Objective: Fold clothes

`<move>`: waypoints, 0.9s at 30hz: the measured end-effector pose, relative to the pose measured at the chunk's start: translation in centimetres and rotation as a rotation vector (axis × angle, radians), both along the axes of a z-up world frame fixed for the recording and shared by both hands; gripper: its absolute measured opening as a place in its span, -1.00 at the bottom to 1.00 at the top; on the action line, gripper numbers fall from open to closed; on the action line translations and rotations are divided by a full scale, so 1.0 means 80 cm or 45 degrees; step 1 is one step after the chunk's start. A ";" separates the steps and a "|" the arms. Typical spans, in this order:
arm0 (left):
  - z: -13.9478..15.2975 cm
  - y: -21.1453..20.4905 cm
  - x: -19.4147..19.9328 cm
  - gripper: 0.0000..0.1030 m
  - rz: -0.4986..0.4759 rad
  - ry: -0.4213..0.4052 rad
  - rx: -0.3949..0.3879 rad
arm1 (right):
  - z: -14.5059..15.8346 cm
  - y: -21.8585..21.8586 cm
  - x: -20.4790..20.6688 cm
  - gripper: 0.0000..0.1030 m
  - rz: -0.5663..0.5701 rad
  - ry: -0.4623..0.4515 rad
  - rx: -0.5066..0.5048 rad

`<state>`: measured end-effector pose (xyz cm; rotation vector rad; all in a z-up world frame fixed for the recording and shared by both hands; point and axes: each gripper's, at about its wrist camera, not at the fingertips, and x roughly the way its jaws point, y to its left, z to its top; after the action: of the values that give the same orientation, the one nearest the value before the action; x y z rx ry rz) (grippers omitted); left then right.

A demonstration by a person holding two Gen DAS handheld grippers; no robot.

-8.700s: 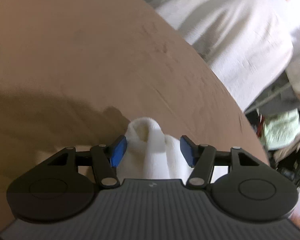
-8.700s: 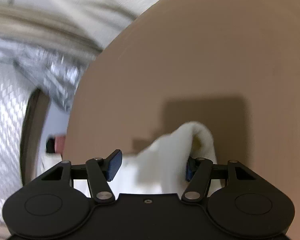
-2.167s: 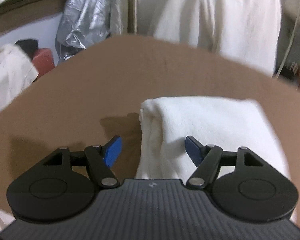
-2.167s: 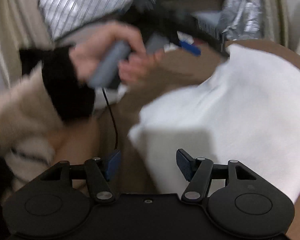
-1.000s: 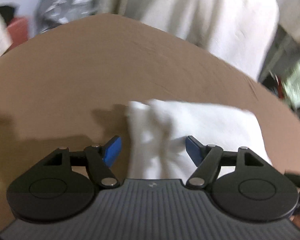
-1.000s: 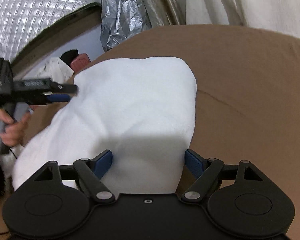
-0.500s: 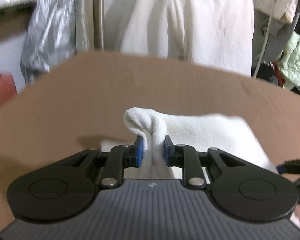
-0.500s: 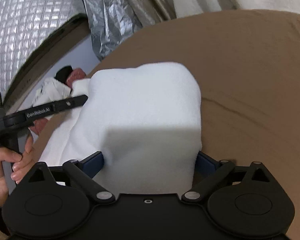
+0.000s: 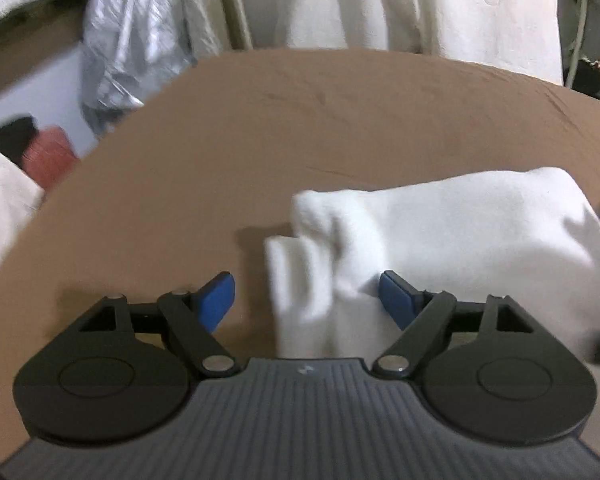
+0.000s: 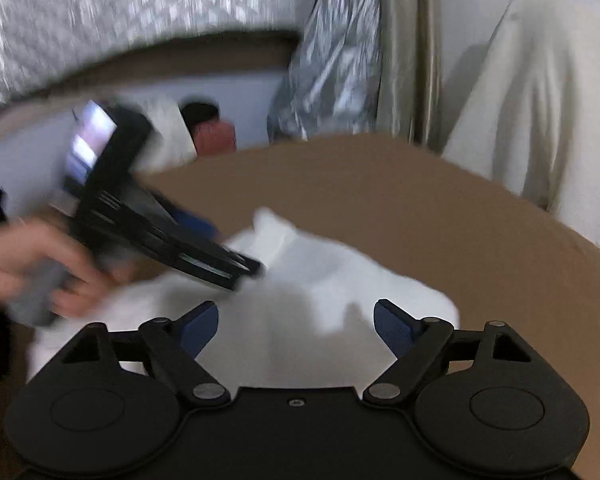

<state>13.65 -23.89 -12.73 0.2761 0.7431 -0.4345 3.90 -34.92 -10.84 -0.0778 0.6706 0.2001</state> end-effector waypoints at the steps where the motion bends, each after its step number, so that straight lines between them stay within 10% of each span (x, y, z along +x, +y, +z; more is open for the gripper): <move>1: 0.009 0.011 -0.006 0.54 0.007 -0.003 -0.049 | -0.010 0.004 0.015 0.63 -0.009 0.044 -0.012; 4: 0.023 0.047 -0.034 0.54 -0.036 0.104 -0.239 | -0.037 0.009 0.044 0.68 -0.033 0.148 0.002; 8: -0.021 0.068 -0.058 0.53 0.020 0.298 -0.069 | -0.035 0.013 0.040 0.69 -0.059 0.132 0.039; 14: -0.023 0.123 -0.060 0.54 0.130 0.421 -0.254 | -0.010 0.071 -0.038 0.67 0.129 0.065 0.035; 19: -0.026 0.127 -0.080 0.67 0.114 0.416 -0.211 | -0.057 0.145 -0.112 0.71 0.210 0.149 -0.303; 24: -0.022 0.110 -0.140 0.86 0.018 0.166 0.031 | -0.047 0.139 -0.130 0.72 0.141 0.260 -0.130; 27: -0.024 0.124 -0.128 0.85 0.049 0.255 -0.060 | -0.043 0.123 -0.140 0.71 0.234 0.307 -0.102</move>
<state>3.38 -13.98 -14.65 0.1753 0.9310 -0.4466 -7.28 -25.06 -14.24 -0.1945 0.9127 0.3631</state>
